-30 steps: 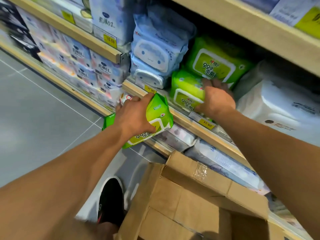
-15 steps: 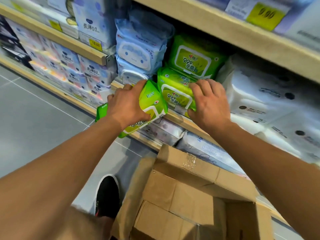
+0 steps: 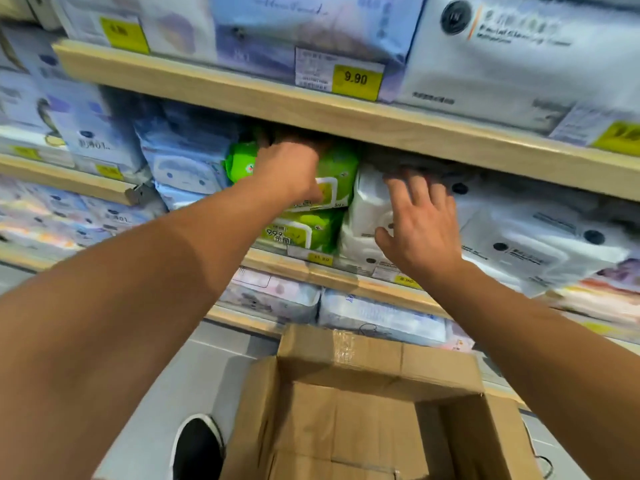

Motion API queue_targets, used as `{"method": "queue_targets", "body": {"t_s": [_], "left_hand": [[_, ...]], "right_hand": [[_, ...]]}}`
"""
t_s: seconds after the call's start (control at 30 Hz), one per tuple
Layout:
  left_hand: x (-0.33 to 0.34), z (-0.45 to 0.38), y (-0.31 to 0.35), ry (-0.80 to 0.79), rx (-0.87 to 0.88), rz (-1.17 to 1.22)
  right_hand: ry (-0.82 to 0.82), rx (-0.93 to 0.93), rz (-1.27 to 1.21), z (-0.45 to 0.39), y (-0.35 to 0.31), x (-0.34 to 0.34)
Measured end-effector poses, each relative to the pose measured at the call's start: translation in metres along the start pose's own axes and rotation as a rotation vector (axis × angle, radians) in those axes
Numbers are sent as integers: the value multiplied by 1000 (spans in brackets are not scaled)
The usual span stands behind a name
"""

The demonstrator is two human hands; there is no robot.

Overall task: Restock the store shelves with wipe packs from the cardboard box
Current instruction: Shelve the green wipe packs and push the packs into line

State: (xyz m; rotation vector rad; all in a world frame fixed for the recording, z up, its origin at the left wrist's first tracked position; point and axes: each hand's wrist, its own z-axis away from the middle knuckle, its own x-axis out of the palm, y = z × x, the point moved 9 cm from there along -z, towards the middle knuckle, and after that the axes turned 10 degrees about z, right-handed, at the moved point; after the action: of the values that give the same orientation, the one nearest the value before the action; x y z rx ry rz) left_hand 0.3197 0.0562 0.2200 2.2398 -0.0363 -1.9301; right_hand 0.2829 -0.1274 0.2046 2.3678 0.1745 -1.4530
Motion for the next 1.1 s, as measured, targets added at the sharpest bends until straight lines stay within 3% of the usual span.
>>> {"method": "queue_targets", "body": {"t_s": [0.13,0.3,0.5,0.7,0.8,1.1], "left_hand": [[42,-12,-3,-76,25,-63],[5,15,-11,126,77,114],[-11,49,-71,313,56,150],[34,59,-60,204,200,43],[44,57,-73,254,183,29],[34,15,-97,337,116,66]], "right_hand": [[9,-29,-1,3,-3,4],[29,-50,-33,4,-15,-2],[36,-136,-66,-15,-53,-16],[-132,-81,-71,-55,-77,-3],[-172,-71,-47,-68,-85,11],[-63,-94,12,-68,-102,8]]}}
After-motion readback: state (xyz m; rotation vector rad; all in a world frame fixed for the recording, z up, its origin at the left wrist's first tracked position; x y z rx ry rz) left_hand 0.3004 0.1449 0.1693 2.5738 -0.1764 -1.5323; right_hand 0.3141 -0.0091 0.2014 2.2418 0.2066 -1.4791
